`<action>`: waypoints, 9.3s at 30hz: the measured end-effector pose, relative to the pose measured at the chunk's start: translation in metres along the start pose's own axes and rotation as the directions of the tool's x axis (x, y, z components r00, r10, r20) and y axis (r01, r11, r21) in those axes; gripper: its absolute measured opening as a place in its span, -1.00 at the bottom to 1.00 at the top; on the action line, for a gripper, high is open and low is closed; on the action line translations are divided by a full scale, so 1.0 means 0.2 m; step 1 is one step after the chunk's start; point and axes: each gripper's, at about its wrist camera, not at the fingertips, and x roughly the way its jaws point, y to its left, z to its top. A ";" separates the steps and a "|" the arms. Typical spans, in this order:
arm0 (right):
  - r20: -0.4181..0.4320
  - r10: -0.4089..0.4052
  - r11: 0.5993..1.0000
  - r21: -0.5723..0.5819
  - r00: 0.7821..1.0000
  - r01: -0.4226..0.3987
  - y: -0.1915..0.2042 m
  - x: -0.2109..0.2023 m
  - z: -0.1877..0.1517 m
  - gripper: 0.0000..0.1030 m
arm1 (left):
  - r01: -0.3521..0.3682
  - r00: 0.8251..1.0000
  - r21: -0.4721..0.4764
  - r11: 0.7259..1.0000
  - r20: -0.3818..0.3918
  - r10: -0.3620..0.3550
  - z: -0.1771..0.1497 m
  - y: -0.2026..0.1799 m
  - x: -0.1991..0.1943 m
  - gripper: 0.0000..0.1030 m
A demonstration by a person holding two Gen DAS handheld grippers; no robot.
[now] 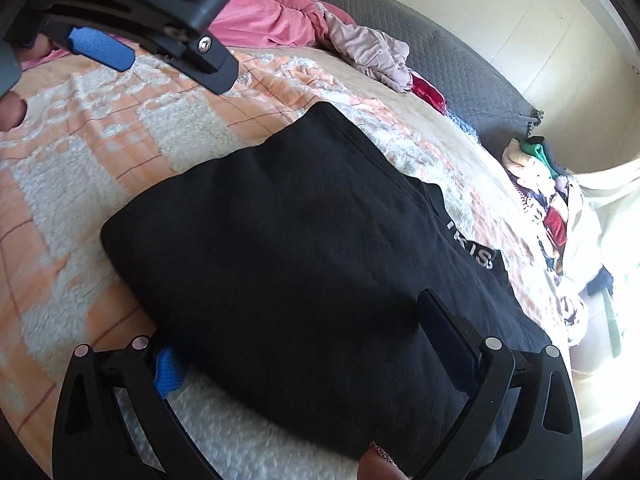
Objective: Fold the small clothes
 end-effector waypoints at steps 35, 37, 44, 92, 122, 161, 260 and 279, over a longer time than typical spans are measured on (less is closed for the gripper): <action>0.306 0.018 0.959 0.264 0.952 -0.103 -0.47 -0.34 -0.24 -0.68 | 0.484 0.840 -0.228 0.845 -0.147 -0.522 0.20 -0.49 0.35 0.81; 0.309 0.006 0.954 0.282 0.951 -0.098 -0.50 -0.37 -0.27 -0.68 | 0.511 0.828 -0.203 0.836 -0.147 -0.542 0.19 -0.58 0.33 0.81; 0.303 -0.033 0.924 0.372 0.953 -0.086 -0.62 -0.46 -0.38 -0.70 | 0.561 0.804 -0.141 0.815 -0.141 -0.578 0.22 -0.84 0.26 -0.30; 0.374 0.423 0.105 0.884 0.825 -0.455 -1.47 -0.39 -1.10 0.19 | 0.361 0.930 0.244 0.900 -0.159 -0.330 -0.07 -1.33 0.26 0.43; 0.154 0.412 0.497 0.788 0.898 -0.363 -1.62 -0.05 -0.93 -0.16 | 0.286 0.957 0.336 0.898 -0.155 -0.246 -0.23 -1.39 0.26 0.44; 0.120 0.374 0.591 0.734 0.920 -0.336 -1.56 -0.33 -1.01 -0.77 | 0.258 0.966 0.372 0.892 -0.129 -0.226 -0.32 -1.46 0.11 0.05; 0.238 -0.279 0.716 0.697 0.930 0.036 -0.97 -1.25 -1.10 0.91 | 0.194 0.960 0.279 0.941 0.142 -0.240 -0.55 -1.03 -0.49 0.82; 0.097 -0.202 0.704 0.706 0.975 0.076 -0.67 -1.06 -1.27 0.91 | 0.174 0.979 0.215 0.961 0.069 -0.193 -0.75 -0.76 -0.37 0.82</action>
